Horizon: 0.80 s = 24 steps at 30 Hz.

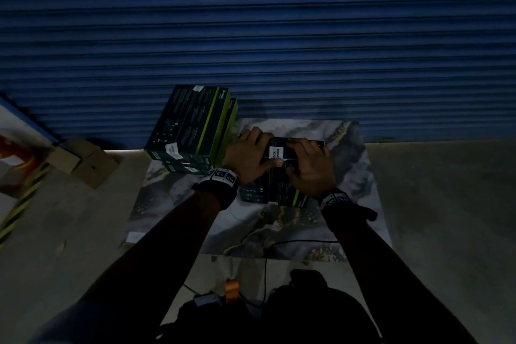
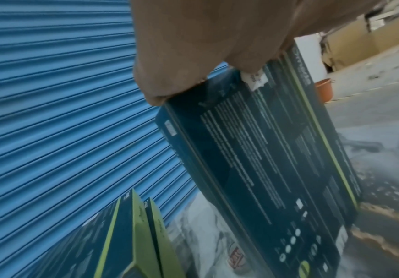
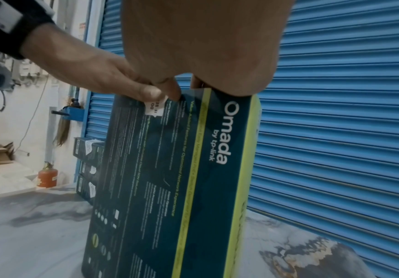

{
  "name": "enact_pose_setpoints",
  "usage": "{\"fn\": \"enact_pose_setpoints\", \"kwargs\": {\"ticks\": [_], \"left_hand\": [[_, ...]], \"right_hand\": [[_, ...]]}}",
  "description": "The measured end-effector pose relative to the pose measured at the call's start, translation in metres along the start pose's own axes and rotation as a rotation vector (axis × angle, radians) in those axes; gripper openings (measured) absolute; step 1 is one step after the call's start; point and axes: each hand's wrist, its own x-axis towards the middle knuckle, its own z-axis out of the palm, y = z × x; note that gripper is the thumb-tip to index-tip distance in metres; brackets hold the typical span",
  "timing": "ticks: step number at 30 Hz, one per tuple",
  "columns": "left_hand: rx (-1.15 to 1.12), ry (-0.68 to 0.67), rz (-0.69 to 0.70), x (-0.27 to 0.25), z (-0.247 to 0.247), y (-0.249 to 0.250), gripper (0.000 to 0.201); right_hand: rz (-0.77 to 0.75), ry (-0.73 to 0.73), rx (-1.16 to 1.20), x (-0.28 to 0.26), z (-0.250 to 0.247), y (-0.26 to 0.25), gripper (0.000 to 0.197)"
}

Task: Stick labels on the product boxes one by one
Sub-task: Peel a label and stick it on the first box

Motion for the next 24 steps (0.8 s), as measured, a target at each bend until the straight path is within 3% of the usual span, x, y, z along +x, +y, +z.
{"fn": "enact_pose_setpoints", "kwargs": {"ticks": [10,14,19,24], "left_hand": [[0.027,-0.100,0.036,0.005,0.000,-0.006,0.087],[-0.094,-0.038,0.067,0.003,-0.002,-0.013,0.081],[-0.058,0.036,0.156,-0.004,0.008,-0.019,0.073],[0.014,0.061,0.073,-0.012,0.012,-0.009,0.068]], "right_hand": [[0.037,0.028,-0.032,0.007,0.004,0.000,0.044],[0.043,0.049,-0.063,0.004,0.007,-0.001,0.047],[0.007,0.050,-0.117,0.005,0.007,-0.001,0.048],[-0.011,0.040,-0.157,0.004,0.008,-0.001,0.049]]}}
